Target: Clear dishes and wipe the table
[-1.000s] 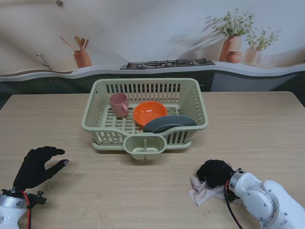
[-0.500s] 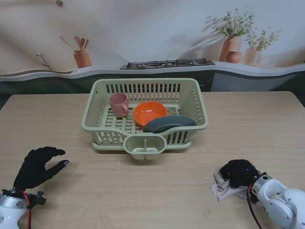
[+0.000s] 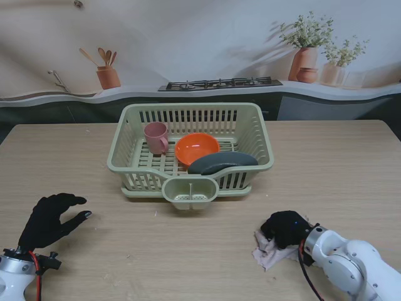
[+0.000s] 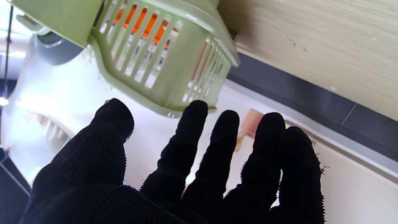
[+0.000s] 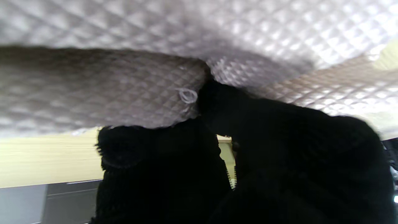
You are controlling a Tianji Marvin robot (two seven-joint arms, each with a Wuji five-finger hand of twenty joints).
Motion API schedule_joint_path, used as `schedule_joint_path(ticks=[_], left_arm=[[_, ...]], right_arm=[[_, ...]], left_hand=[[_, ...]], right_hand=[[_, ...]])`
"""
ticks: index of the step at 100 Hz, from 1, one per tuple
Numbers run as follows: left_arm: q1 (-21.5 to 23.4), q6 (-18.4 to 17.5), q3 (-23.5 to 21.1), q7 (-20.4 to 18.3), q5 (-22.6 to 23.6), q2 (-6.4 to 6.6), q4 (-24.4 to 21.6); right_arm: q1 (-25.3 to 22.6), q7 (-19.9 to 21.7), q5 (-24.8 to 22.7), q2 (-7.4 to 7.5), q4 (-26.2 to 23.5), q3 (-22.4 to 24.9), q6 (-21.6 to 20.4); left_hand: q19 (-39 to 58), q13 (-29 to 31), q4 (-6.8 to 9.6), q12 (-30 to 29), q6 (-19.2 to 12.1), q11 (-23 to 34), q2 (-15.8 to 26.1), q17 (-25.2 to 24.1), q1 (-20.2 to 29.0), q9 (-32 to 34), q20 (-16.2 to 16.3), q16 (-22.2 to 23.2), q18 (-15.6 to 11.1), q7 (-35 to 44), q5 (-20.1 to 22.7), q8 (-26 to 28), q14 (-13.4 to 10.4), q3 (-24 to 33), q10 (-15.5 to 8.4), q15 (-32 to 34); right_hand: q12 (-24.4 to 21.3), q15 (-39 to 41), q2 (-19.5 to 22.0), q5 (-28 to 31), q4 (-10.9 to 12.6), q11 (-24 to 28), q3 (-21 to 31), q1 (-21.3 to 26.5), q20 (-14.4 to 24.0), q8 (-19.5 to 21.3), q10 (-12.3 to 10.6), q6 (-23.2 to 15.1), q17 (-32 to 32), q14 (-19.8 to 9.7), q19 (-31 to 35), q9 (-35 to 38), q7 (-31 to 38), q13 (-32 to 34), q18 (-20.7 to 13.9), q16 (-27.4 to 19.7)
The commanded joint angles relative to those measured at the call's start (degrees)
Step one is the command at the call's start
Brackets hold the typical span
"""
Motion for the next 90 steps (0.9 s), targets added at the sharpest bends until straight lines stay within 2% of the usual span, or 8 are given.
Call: schedule_joint_path(ticks=[1, 23, 39, 64, 90], left_arm=[[0.04, 0.05, 0.15, -0.93, -0.3, -0.02, -0.23], [0.01, 0.1, 0.18, -1.18, -0.53, -0.01, -0.26], [0.06, 0.04, 0.13, -0.89, -0.49, -0.07, -0.24], [0.03, -0.01, 0.1, -0.71, -0.29, -0.07, -0.3], [0.17, 0.19, 0.08, -1.14, -0.33, 0.0, -0.43]], right_arm=[[0.09, 1.96, 0.01, -1.15, 0.79, -2.51, 0.03], [3.86, 2.46, 2.83, -1.25, 1.26, -8.75, 2.62], [4.44, 2.78, 2.52, -1.06, 2.57, -9.48, 2.89], [0.17, 1.04, -0.83, -1.12, 2.46, -3.55, 2.72], [-3.77, -1.23, -8.36, -0.61, 3.76, 5.39, -1.1]], left_hand=[[0.7, -1.23, 1.39, -1.04, 0.42, 0.25, 2.2, -0.63, 1.5, -0.85, -0.21, 0.47, -0.53, -0.17, 2.29, 0.34, 2.09, -0.9, 1.62, 0.39], [0.7, -1.2, 1.39, -1.05, 0.39, 0.22, 2.23, -0.63, 1.47, -0.94, -0.22, 0.48, -0.53, -0.18, 2.28, 0.33, 2.02, -0.88, 1.55, 0.44], [0.68, -1.23, 1.39, -1.03, 0.27, 0.25, 2.25, -0.67, 1.56, -0.87, -0.22, 0.48, -0.52, -0.15, 2.32, 0.34, 2.08, -0.92, 1.62, 0.42], [0.69, -1.14, 1.38, -1.05, 0.33, 0.22, 2.38, -0.66, 1.52, -0.86, -0.22, 0.5, -0.51, -0.13, 2.31, 0.36, 2.06, -1.13, 1.55, 0.49], [0.65, -1.23, 1.4, -1.08, 0.3, 0.15, 2.36, -0.67, 1.51, -0.9, -0.24, 0.46, -0.45, -0.18, 2.26, 0.34, 2.08, -1.25, 1.56, 0.37]], right_hand=[[-7.24, 2.66, 2.12, -2.3, -0.74, -7.93, -1.49, 2.04, -0.87, -3.53, -1.53, 6.06, 0.25, 0.48, 1.32, -1.37, -4.49, 0.43, -8.08, 0.73], [-7.41, 2.66, 1.97, -2.13, -0.73, -7.8, -1.4, 2.09, -1.05, -3.51, -1.51, 6.09, 0.26, 0.54, 1.4, -1.32, -4.25, 0.44, -8.08, 0.68], [-7.59, 2.64, 1.63, -1.79, -0.71, -7.75, -1.11, 2.16, -1.19, -3.41, -1.69, 5.87, 0.37, 0.68, 1.48, -1.11, -4.09, 0.52, -8.01, 0.59], [-7.36, 2.82, 1.77, -2.16, -0.81, -7.29, -0.84, 2.23, -1.32, -3.02, -1.62, 6.0, 0.02, 0.67, 1.61, -1.56, -3.82, 0.22, -8.01, 0.62], [-7.1, 3.2, 2.16, -2.82, -0.9, -6.68, -0.89, 2.27, -1.34, -2.77, -1.51, 6.13, -0.46, 0.61, 1.86, -2.15, -3.35, -0.29, -8.18, 0.85]])
